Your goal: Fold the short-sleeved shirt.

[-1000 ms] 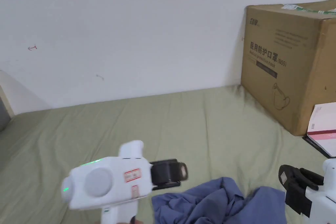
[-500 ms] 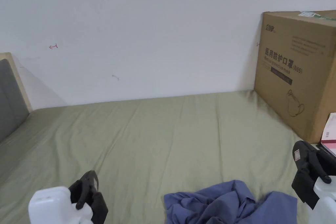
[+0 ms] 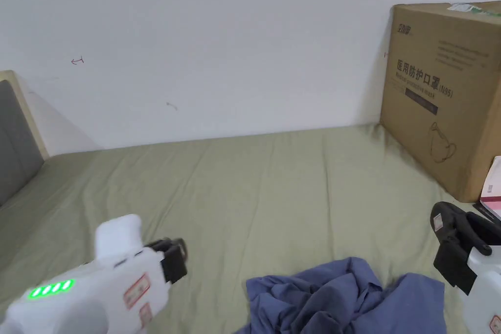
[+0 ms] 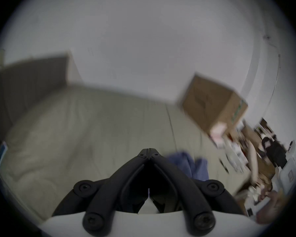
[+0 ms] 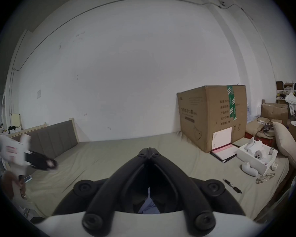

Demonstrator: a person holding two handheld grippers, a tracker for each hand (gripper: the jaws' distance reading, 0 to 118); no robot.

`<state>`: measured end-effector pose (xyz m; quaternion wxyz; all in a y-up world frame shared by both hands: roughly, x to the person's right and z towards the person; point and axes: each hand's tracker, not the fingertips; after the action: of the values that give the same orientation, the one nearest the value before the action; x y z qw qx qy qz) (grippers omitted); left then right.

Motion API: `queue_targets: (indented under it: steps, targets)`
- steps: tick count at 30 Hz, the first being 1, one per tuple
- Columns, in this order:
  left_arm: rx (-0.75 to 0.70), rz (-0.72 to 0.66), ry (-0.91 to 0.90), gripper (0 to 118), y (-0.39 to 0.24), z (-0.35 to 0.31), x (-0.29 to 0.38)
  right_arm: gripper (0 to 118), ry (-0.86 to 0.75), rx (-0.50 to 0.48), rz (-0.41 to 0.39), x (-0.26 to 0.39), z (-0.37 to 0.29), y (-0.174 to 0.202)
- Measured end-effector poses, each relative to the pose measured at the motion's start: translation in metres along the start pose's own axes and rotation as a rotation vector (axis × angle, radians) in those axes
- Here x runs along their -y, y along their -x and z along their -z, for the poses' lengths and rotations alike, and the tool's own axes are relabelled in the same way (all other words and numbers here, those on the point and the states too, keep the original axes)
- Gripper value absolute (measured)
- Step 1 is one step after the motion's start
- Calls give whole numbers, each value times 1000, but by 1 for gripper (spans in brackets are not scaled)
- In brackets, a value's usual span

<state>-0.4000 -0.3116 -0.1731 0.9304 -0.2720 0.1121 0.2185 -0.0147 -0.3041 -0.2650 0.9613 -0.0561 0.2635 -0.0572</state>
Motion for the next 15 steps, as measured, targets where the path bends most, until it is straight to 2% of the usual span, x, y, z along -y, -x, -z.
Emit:
queue_targets:
  steps: [3, 5, 6, 7, 8, 9, 15]
  targets:
    - [64, -65, 397, 0, 16, 70, 4, 0, 45, -11, -5, 4, 4, 0]
    - [74, -70, 474, 0, 16, 106, 20, 0, 70, -18, -4, 8, 5, -1]
    - [39, -60, 475, 5, 17, 119, 27, 0, 80, -20, -2, 10, 6, -2]
    - [1, -44, 487, 29, 17, 134, 33, 0, 89, -20, -1, 12, 7, -4]
    - [-30, -27, 492, 75, 16, 146, 42, 0, 101, -18, 1, 14, 8, -5]
    - [-76, -14, 493, 115, 16, 156, 48, 0, 114, -18, 3, 15, 9, -7]
    - [-85, -85, 526, 114, 17, 199, 78, 0, 182, -21, -10, 23, 16, -18]
